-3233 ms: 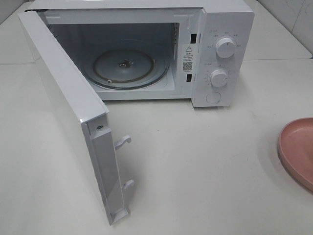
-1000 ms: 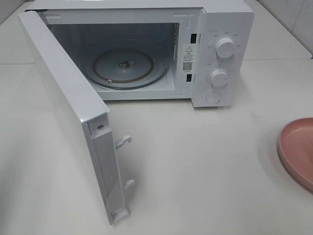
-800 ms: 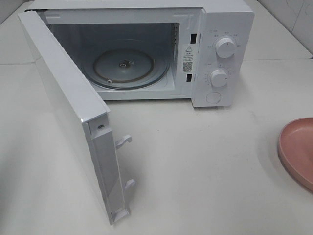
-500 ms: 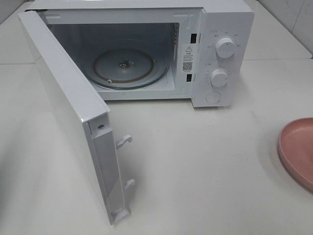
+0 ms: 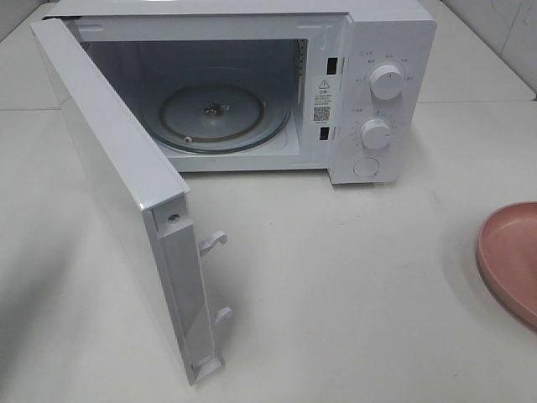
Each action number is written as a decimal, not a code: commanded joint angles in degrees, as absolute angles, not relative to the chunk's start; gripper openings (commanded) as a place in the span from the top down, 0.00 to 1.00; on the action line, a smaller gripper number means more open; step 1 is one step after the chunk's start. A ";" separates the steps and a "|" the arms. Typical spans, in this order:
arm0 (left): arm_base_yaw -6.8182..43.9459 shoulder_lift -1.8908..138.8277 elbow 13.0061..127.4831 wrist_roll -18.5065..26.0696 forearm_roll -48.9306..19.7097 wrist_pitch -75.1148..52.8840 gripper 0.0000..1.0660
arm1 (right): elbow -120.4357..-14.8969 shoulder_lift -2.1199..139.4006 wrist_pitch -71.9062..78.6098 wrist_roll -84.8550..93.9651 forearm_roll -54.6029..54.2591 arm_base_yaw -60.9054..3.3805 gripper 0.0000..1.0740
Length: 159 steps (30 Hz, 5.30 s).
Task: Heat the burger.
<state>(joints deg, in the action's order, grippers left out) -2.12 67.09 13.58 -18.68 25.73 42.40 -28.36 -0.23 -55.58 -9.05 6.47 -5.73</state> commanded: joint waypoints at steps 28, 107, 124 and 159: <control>16.62 91.85 28.13 -11.69 15.41 47.56 1.00 | -28.19 -1.72 -55.12 -8.65 6.65 -5.39 0.34; 55.29 103.48 75.17 -13.41 4.18 -16.67 0.07 | -28.19 -1.66 -55.12 -8.59 6.65 -5.39 0.34; 47.61 98.43 75.11 -11.92 -1.89 -57.87 0.07 | -28.19 -1.66 -55.12 -8.59 6.65 -5.39 0.34; -9.17 42.86 36.55 6.30 -11.06 -57.81 0.08 | -28.19 -1.66 -55.12 -8.59 6.65 -5.39 0.34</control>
<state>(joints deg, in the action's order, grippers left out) -9.05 48.13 40.16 5.84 -11.12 -60.91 -28.36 -0.23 -55.58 -9.05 6.47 -5.73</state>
